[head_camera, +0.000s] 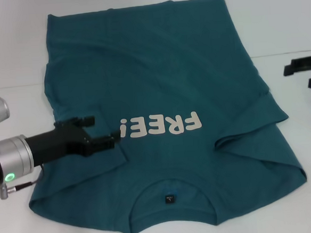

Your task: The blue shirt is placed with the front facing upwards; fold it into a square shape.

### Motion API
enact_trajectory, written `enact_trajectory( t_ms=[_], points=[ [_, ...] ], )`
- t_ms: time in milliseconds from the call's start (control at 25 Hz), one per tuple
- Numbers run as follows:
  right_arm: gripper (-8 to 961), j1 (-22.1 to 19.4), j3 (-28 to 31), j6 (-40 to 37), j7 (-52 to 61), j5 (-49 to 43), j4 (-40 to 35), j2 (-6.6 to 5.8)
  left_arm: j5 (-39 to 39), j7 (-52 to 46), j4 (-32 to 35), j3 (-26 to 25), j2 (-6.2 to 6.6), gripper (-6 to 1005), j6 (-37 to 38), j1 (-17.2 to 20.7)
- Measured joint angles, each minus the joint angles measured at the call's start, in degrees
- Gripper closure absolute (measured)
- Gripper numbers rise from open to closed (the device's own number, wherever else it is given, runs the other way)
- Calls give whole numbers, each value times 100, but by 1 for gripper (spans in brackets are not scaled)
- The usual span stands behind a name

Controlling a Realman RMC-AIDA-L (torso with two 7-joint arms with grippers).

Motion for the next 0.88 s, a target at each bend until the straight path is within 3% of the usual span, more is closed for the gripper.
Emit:
enact_trajectory(
  t_ms=[120, 400, 880],
  points=[
    [69, 109, 1, -126, -77, -485, -16, -8, -88, 218, 144, -23, -63, 94, 20, 53],
    [73, 121, -8, 36, -428, -740, 189, 110, -242, 365, 261, 4, -97, 95, 223, 216],
    [77, 28, 352, 1268, -1108, -325, 1270, 93, -315, 604, 327, 11, -83, 95, 454, 526]
  ],
)
